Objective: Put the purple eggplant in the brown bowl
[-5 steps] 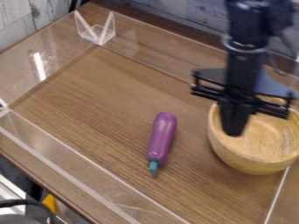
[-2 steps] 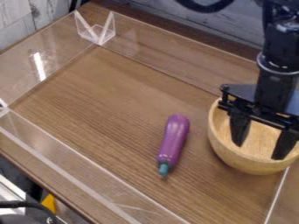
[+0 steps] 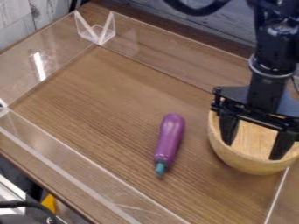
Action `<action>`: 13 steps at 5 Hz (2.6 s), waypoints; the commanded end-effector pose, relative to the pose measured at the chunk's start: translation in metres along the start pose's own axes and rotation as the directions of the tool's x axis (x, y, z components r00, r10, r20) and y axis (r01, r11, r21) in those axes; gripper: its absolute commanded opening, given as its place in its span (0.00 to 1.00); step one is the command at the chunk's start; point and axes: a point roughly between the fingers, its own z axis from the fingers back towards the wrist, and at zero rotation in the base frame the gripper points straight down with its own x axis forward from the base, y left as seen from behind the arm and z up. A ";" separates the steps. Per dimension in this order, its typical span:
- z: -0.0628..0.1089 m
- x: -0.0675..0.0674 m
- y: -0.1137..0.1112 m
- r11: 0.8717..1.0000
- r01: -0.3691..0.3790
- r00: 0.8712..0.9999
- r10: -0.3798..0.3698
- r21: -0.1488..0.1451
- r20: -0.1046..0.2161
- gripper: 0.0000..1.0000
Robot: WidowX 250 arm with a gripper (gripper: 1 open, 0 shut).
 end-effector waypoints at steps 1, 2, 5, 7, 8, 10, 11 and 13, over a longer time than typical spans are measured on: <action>-0.004 0.006 0.006 1.000 -0.024 0.999 0.024 0.002 0.030 1.00; -0.004 0.006 0.020 1.000 0.008 0.999 -0.008 0.012 0.035 1.00; 0.011 0.001 0.033 0.995 -0.076 0.995 0.072 0.058 0.070 1.00; 0.012 0.021 0.066 0.985 -0.154 0.983 0.144 0.078 0.115 1.00; 0.010 0.026 0.090 0.980 -0.175 0.977 0.160 0.099 0.140 1.00; 0.003 0.038 0.101 0.982 -0.148 0.981 0.130 0.119 0.147 1.00; 0.003 0.042 0.098 0.985 -0.120 0.985 0.102 0.121 0.140 1.00; -0.019 0.040 0.101 0.959 -0.252 0.961 0.232 0.128 0.152 1.00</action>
